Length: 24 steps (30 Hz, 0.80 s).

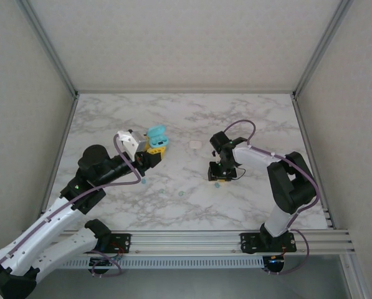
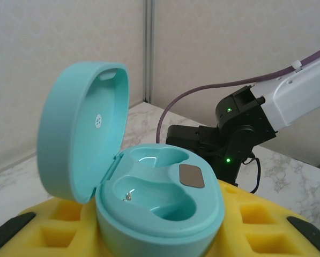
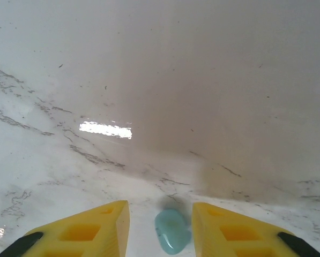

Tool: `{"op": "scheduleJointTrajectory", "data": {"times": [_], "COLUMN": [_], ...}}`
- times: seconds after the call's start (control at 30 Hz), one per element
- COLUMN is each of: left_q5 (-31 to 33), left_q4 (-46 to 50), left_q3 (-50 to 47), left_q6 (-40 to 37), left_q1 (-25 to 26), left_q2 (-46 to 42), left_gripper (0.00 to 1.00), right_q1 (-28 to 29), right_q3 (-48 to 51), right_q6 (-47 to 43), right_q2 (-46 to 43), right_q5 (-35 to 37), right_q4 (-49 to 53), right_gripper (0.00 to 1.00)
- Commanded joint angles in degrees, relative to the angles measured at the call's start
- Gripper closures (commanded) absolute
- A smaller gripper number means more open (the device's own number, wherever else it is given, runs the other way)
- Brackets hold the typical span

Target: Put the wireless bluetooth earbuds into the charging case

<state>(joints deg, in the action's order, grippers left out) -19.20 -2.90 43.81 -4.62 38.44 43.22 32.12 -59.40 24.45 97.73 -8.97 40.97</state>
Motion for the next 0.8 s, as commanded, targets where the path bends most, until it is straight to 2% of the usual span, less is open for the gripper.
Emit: {"op": "scheduleJointTrajectory", "data": {"times": [0.0, 0.2, 0.57, 0.77], "left_q5": [-1.23, -0.98, -0.31, -0.31], "left_q4": [-2.27, -1.06, -0.53, -0.70], "left_q3": [2.11, 2.60, 2.86, 2.68], "left_q6": [1.04, 0.93, 0.27, 0.75], "left_q1": [0.02, -0.03, 0.04, -0.03], "left_q2": [-0.18, -0.51, -0.71, -0.87], "left_gripper": [0.86, 0.86, 0.86, 0.86], "right_q1": [-0.46, -0.18, 5.25, 5.76], "right_q3": [-1.39, -3.57, -8.91, -10.18], "right_q6": [-2.57, -4.10, -12.30, -14.07], "right_q2": [-0.31, 1.03, 7.05, 8.83], "right_q5": [2.50, -0.60, 5.34, 7.16], "right_q4": [2.16, 3.44, 11.09, 12.55], "right_gripper": [0.63, 0.61, 0.65, 0.66]}}
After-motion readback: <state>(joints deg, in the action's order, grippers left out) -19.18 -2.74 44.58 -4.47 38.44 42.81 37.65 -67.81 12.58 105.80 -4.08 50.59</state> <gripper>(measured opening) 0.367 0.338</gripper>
